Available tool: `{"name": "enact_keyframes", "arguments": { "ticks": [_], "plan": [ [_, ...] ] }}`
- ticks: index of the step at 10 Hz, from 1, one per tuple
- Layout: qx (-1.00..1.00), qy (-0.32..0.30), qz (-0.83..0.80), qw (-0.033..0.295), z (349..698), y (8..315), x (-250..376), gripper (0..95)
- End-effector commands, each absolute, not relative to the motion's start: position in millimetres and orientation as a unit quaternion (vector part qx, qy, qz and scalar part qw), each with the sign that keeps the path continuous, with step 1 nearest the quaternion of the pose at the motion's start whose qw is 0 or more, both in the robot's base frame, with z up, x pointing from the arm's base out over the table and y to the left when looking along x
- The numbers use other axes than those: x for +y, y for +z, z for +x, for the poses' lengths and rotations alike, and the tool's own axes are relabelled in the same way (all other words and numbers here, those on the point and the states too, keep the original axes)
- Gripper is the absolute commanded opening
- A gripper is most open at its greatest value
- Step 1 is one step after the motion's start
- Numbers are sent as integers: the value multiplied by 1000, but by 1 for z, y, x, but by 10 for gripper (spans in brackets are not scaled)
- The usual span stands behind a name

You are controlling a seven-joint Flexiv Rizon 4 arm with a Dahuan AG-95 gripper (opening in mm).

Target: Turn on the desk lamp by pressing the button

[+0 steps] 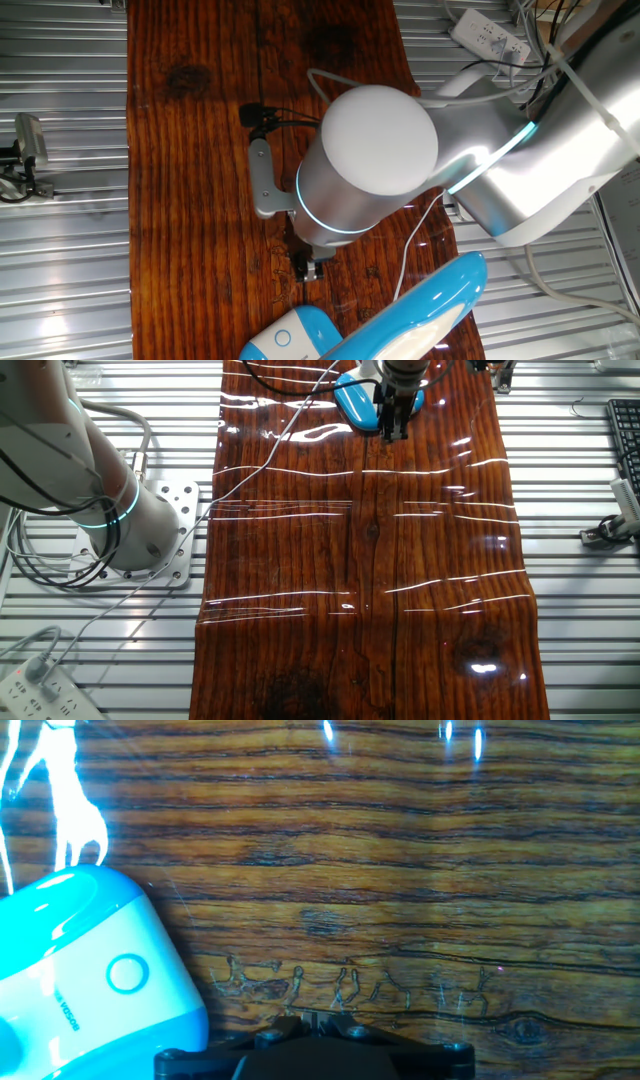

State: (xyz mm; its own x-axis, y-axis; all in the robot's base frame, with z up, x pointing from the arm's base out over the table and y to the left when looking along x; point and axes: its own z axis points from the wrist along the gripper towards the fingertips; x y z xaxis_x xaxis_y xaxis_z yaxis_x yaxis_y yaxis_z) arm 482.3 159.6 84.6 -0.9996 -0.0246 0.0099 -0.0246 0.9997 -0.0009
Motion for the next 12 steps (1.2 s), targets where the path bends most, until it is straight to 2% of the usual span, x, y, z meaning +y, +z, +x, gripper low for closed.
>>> {"name": "enact_keyframes", "arguments": {
  "ticks": [1, 8, 12],
  "plan": [
    [-1000, 1, 13, 2, 483, 84, 160, 0],
    [-999, 14, 33, 2, 483, 84, 160, 0],
    [-996, 1, 88, -4, 483, 84, 160, 0]
  ]
}}
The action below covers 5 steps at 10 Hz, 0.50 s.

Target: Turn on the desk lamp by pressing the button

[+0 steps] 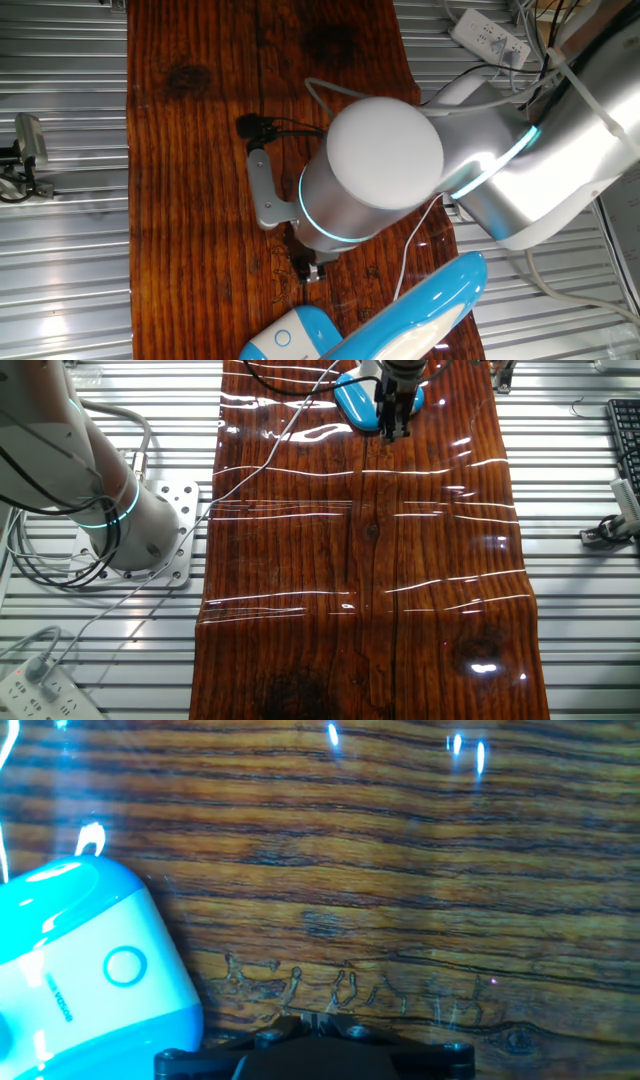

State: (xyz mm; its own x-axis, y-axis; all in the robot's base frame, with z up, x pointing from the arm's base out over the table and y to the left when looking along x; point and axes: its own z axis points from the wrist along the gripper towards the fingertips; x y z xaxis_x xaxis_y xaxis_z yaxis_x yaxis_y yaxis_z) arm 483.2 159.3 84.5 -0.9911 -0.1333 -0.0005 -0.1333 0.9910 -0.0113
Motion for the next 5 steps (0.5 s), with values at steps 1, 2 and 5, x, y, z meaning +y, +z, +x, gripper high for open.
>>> {"name": "enact_keyframes", "arguments": {
  "ticks": [1, 2, 5],
  "plan": [
    [996, 0, -92, 5, 483, 84, 160, 0],
    [995, 5, -104, 3, 483, 84, 160, 0],
    [990, 17, -142, -5, 483, 84, 160, 0]
  ]
}}
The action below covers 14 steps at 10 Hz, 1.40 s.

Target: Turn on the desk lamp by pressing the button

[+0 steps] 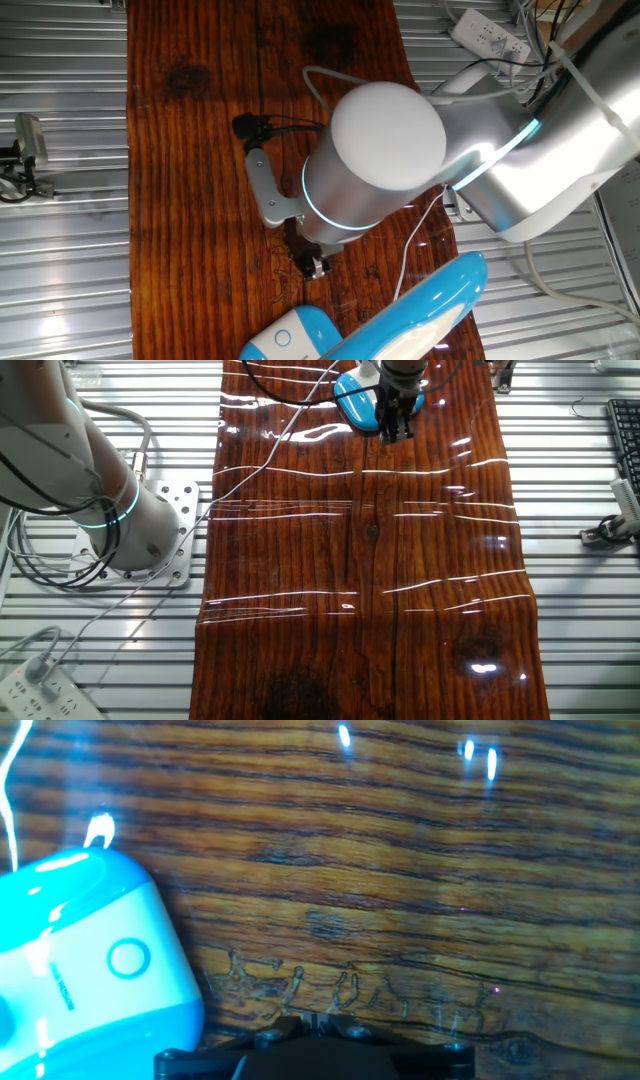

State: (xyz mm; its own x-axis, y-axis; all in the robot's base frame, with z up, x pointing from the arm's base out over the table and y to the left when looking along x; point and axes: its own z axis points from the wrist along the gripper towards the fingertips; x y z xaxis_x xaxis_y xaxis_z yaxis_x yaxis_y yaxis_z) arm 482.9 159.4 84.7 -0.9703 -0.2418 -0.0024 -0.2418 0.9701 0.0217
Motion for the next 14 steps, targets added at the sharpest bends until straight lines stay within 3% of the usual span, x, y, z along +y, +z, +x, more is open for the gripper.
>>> {"name": "enact_keyframes", "arguments": {
  "ticks": [1, 14],
  "plan": [
    [-987, -23, 156, 5, 483, 84, 160, 0],
    [-984, -45, 172, 5, 483, 83, 160, 0]
  ]
}}
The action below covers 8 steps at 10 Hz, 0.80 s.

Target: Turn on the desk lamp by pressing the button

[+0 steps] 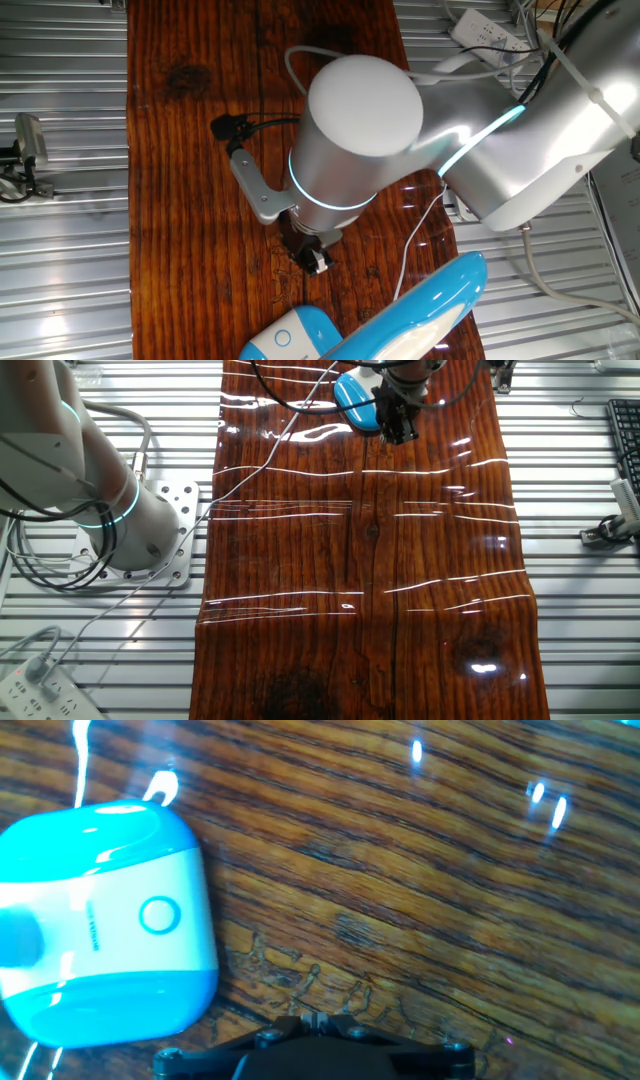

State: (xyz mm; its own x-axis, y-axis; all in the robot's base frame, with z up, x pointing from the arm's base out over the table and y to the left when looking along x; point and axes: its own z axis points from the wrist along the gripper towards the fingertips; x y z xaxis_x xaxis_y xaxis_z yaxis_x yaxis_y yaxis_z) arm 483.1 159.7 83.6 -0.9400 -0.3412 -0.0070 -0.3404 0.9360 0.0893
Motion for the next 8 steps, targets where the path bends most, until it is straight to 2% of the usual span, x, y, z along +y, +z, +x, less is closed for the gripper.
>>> {"name": "enact_keyframes", "arguments": {
  "ticks": [1, 8],
  "plan": [
    [-985, -48, 165, 6, 484, 82, 161, 0],
    [-989, -41, 141, 0, 486, 71, 182, 0]
  ]
}}
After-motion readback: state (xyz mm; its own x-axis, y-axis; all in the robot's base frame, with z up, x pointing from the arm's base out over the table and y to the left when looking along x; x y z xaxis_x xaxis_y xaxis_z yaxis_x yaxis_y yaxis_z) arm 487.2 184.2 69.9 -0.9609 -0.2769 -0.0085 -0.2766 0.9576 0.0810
